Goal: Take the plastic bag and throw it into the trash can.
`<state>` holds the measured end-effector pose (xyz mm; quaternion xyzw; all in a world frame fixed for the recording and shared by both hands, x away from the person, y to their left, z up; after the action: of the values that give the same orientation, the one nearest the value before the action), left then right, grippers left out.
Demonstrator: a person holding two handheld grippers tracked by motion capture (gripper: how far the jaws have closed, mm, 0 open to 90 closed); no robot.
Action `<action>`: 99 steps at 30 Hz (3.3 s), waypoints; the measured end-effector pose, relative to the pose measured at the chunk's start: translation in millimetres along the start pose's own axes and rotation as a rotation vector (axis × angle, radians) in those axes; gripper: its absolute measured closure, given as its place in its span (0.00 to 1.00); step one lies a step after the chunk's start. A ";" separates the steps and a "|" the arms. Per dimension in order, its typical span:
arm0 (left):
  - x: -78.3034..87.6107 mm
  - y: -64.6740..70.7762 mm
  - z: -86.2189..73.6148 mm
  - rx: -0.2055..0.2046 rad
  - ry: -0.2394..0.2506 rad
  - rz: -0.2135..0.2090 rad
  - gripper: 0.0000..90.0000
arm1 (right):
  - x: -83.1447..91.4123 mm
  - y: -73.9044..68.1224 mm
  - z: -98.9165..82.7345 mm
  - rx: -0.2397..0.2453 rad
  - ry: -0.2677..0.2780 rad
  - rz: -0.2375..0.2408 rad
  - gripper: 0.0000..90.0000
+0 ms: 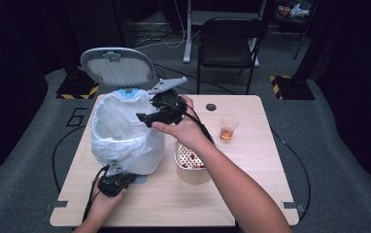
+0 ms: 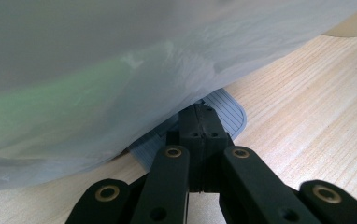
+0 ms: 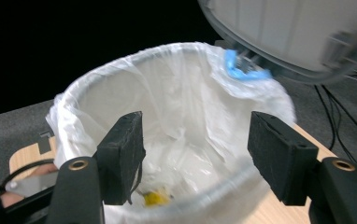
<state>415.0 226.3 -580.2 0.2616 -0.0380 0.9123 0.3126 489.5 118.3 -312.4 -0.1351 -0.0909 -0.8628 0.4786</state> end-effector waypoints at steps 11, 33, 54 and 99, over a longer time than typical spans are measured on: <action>0.2 -0.8 -0.2 -0.007 -0.004 -0.006 1.00 | 38.5 33.0 -22.6 -0.019 0.001 -0.072 0.40; 0.2 -0.4 -0.3 -0.003 -0.003 -0.004 1.00 | 109.5 110.1 -91.2 -0.103 -0.014 -0.265 0.35; -0.2 -0.3 -0.2 -0.004 0.006 -0.005 1.00 | 131.7 161.4 -150.5 -0.177 -0.039 -0.403 0.25; 0.7 -2.4 -0.4 0.017 0.007 0.002 1.00 | 83.4 235.5 -253.8 -0.269 -0.131 -0.581 0.15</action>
<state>415.8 228.7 -580.4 0.2608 -0.0295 0.9139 0.3096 610.5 -144.8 -519.6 -0.2210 -0.0414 -0.9570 0.1835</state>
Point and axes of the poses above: each handheld gripper's, and its own axes: x roughly backward along the jaws, z roughly out of its top, y roughly to its right, the point moved 10 cm from there along -x, roughly forward along the jaws, and after that the axes turned 11 degrees about y, right-handed, at the moved point
